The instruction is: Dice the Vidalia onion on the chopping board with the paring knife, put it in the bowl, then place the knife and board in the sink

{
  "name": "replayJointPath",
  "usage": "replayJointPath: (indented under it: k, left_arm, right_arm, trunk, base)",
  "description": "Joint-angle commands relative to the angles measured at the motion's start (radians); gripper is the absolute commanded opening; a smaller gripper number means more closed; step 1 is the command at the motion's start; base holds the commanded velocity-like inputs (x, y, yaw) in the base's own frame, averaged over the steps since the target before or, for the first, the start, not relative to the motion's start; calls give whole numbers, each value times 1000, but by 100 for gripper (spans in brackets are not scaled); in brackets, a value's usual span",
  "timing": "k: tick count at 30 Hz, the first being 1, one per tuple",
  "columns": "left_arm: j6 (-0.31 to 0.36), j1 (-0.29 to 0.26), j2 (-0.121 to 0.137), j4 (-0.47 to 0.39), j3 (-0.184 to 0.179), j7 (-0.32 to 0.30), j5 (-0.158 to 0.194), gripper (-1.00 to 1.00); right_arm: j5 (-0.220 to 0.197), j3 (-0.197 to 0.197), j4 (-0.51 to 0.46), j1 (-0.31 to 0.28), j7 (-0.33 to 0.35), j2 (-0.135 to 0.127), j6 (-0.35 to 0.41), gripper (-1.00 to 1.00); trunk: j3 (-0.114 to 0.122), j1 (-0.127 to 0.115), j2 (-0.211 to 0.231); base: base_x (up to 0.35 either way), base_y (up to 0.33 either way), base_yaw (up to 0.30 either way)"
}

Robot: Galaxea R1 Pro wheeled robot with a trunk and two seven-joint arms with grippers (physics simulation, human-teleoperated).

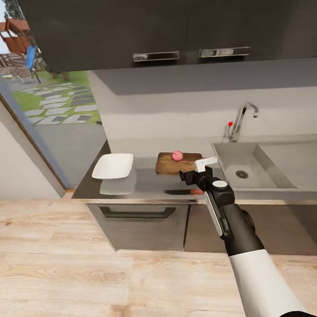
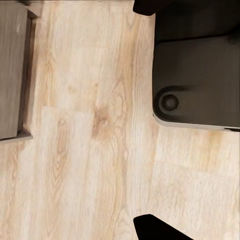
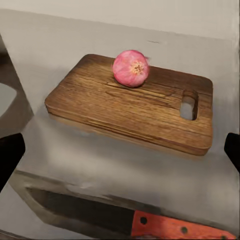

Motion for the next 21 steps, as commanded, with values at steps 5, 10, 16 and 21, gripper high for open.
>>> replayJointPath:
  k: [5, 10, 16, 21]
  left_arm:
    - [-1, 0, 2, -1, -8, 10, 3, 100]
    - [-1, 0, 2, 0, -8, 10, 3, 100]
    - [-1, -1, 2, 13, -8, 10, 3, 100]
    - [-1, -1, 1, 16, -8, 10, 3, 100]
  right_arm:
    - [7, 0, -1, -1, 14, 1, 6, 100]
    - [5, 15, -1, -1, 37, 1, 7, 100]
    - [5, 17, -18, -1, 225, -80, 55, 100]
    - [6, 16, -55, -1, 346, -121, 91, 100]
  trunk:
    - [2, 1, -2]
    - [3, 1, -2]
    - [3, 1, -2]
    - [3, 1, -2]
  base:
    - [0, -73, -133]
    - [0, -9, -19]
    - [0, -1, -3]
    - [-20, -63, 0]
